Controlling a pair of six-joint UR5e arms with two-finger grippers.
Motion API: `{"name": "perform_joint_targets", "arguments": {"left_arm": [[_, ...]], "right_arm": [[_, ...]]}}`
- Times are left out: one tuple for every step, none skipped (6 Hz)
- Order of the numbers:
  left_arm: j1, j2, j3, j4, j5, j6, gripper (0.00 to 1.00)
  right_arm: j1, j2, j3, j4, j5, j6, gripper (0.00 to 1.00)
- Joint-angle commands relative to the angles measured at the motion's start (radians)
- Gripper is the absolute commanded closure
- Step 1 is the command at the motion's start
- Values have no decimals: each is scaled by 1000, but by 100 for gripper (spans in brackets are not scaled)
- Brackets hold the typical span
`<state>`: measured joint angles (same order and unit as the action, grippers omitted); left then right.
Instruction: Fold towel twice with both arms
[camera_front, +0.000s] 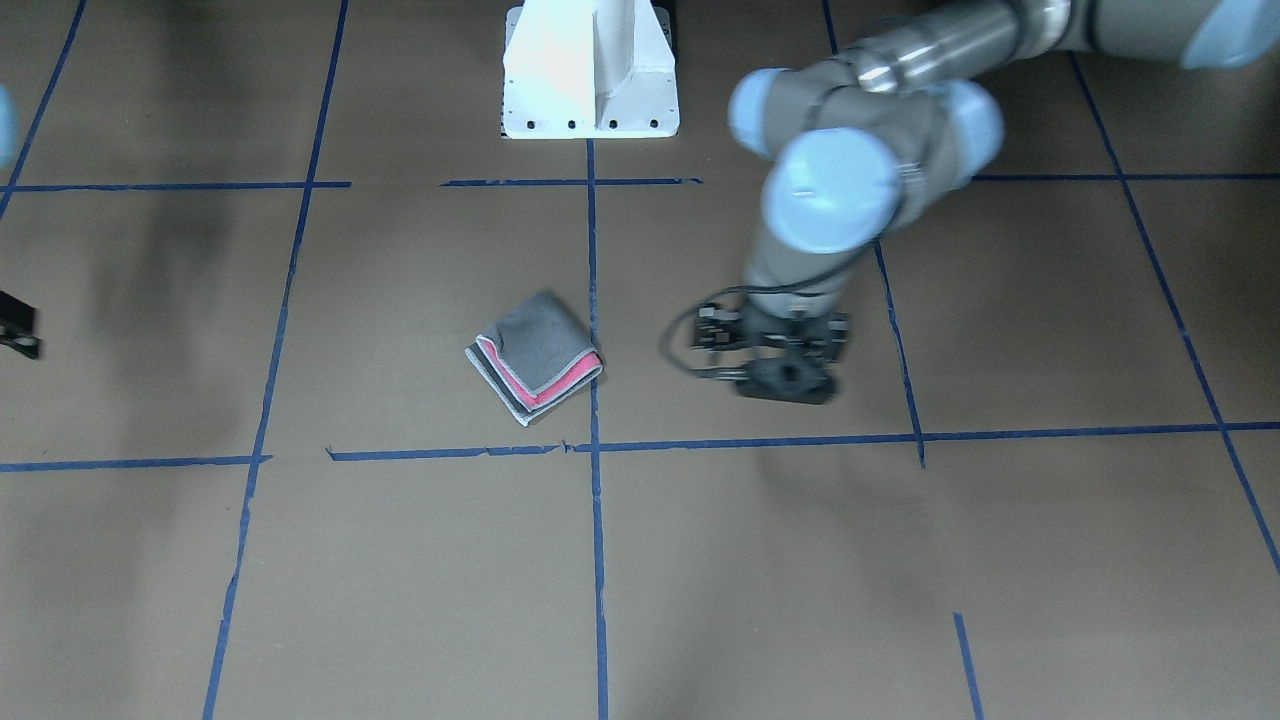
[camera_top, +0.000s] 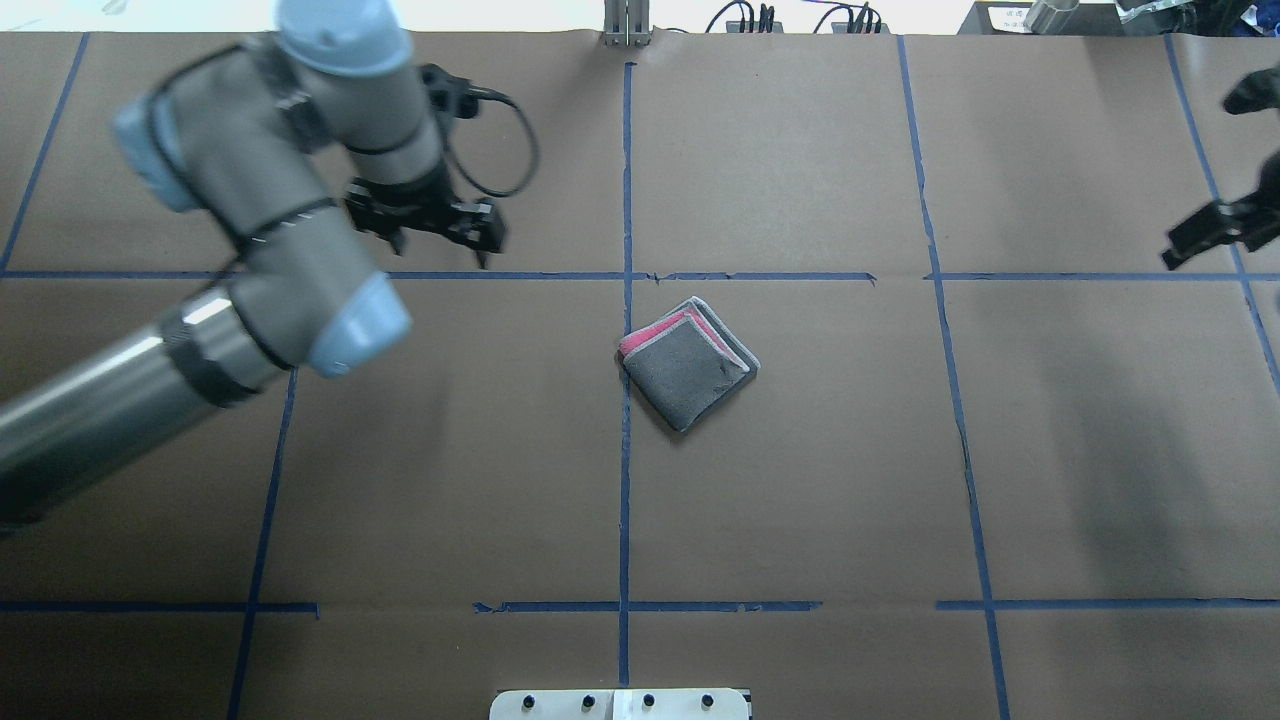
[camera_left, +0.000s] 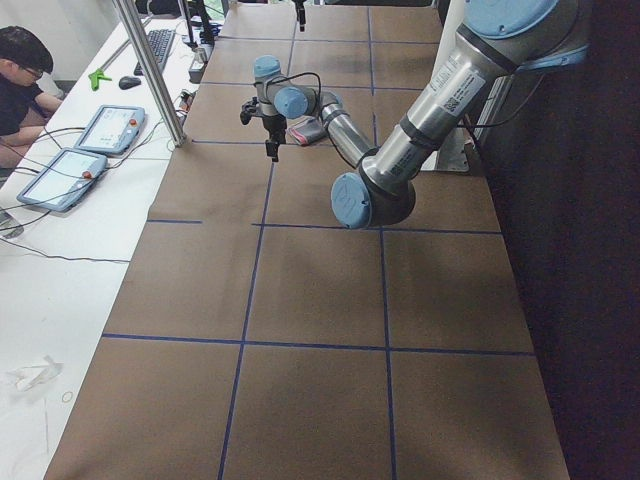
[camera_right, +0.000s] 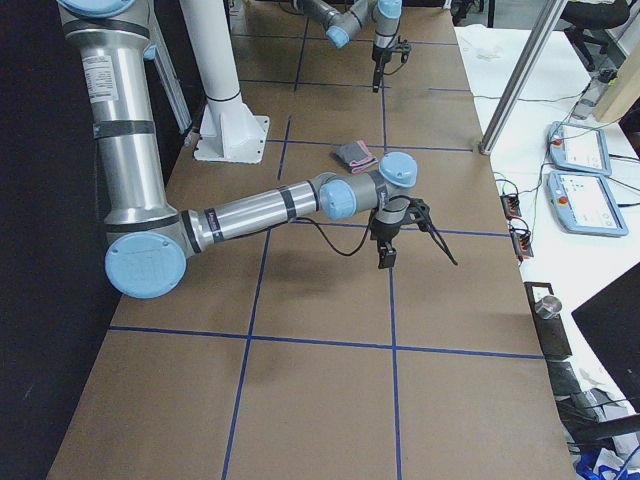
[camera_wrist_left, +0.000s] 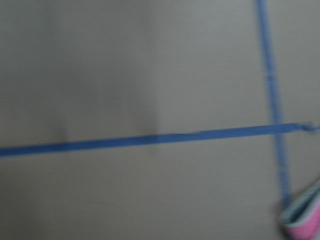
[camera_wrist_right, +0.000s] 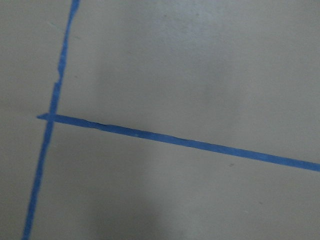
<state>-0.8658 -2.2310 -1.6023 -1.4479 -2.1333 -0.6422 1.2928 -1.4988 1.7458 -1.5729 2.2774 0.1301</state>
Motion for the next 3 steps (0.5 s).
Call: {"name": "perform_joint_targets", "arguments": {"left_arm": [[-239,226,-82,27,-106,434,0],[-351,329,-80,26,-135,598,0],[-455,438,-79,23,-154,740,0]], "right_arm": [[196,-169,11,1,16,-253,0],[248,-278,61,1,14,-265,0],[279,-346,102,1,14,-251,0]]}}
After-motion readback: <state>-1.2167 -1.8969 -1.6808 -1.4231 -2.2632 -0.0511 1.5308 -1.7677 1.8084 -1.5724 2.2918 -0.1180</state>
